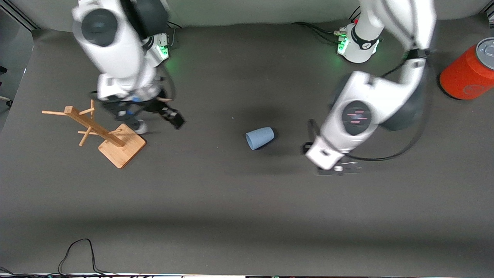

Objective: Rotate and upright cup with both arms
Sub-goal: 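Lower the left gripper over the cup lying on the table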

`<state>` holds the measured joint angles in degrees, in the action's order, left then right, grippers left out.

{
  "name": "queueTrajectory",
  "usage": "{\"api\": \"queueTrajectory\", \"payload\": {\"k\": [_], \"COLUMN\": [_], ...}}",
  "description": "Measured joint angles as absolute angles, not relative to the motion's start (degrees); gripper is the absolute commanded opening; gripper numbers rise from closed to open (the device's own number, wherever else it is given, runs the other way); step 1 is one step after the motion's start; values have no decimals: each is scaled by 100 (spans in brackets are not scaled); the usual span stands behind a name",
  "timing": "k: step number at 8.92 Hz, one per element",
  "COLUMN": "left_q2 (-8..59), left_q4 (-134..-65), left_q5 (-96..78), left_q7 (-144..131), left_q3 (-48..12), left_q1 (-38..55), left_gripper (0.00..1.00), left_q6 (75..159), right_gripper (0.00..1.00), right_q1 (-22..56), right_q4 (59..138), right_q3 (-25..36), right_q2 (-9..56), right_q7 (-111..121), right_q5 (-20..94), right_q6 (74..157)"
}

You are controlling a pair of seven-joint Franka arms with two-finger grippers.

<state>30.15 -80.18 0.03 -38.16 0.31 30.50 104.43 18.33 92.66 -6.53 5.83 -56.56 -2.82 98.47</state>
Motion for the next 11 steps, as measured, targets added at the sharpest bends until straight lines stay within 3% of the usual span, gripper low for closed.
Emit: {"api": "queueTrajectory", "payload": {"k": [3,5,9,10,11], "left_q2": [4476,5116,5501,5550,5573], "left_q4": [-6570,-6062,-6000,-5996,-5997], "left_q5": [702,1039,1761,1842,1956], "left_q7": [-5943,-6341,-5797,-5446,-5160], "left_q3": [47,74,67,68,74], "left_q1": [4286,4706,4997,5026,5026], "left_gripper": [100,100,97,93,80], "left_q6": [10547,10552,10046,9936,9868], "right_gripper": [100,100,100,100,100], "right_q1": [1817,1701,1244,1139,1097], "right_q4": [9845,9984,10127,10126,10126], "right_q3": [519,1098,819,654,592], "right_q2": [-132,-430,-541,-541,-541], "right_q7": [-3244,-1897,-1352,-1349,-1348], "right_q5": [-199,-184,-165,-164,-148], "right_q6": [9807,9799,9786,9786,9787]}}
